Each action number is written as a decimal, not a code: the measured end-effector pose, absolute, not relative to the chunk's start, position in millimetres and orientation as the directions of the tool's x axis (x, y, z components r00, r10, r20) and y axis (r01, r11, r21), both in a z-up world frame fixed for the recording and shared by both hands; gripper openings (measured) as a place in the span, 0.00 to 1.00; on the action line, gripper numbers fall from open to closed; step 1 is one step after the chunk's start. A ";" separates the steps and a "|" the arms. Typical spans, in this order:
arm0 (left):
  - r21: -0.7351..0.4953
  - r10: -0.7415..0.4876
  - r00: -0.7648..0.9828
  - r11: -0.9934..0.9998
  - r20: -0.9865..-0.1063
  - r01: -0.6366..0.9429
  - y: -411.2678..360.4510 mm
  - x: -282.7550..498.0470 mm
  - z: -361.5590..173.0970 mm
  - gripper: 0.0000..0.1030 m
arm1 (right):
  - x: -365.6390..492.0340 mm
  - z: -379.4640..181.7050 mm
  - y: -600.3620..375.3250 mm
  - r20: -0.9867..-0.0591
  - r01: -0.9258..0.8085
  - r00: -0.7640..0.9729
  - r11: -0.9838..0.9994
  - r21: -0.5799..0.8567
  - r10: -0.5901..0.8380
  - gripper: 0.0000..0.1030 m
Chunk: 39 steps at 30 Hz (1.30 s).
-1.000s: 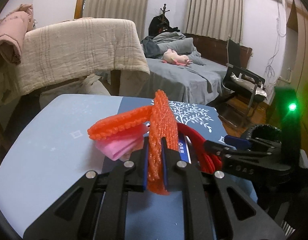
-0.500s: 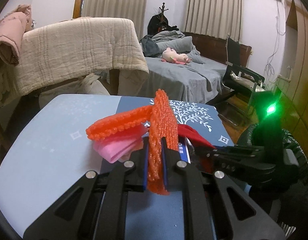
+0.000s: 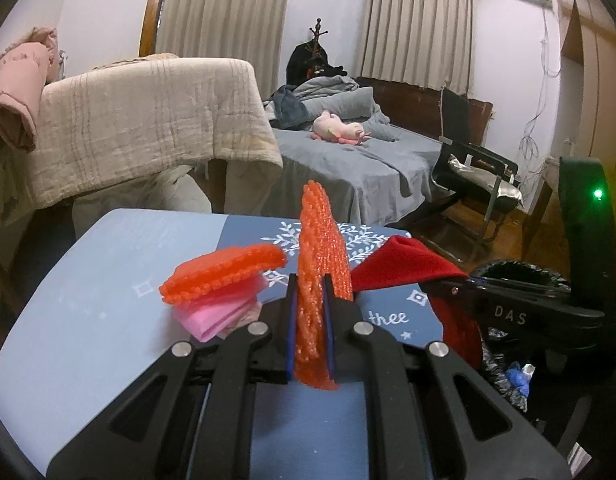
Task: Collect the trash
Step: 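Carry both items over the trash bin and open both tools to drop them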
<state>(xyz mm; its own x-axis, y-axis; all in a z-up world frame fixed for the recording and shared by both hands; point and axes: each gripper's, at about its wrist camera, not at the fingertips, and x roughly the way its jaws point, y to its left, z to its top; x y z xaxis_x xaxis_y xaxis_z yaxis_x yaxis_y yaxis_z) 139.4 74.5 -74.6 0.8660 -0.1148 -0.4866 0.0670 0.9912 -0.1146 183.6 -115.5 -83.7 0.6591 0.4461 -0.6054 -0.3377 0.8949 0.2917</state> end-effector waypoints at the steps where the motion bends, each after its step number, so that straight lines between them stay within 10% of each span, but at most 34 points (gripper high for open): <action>1: -0.115 -0.118 0.866 0.991 -0.486 0.070 73.2 139.1 -73.3 0.10 | 180.9 -81.5 -118.5 -0.602 -0.334 0.664 0.896 0.291 0.443 0.12; 39: -0.114 -0.339 0.818 0.939 -0.466 0.324 -53.8 121.5 -49.0 0.10 | 99.9 -39.3 -256.8 -0.534 -0.111 0.816 0.966 0.232 0.221 0.12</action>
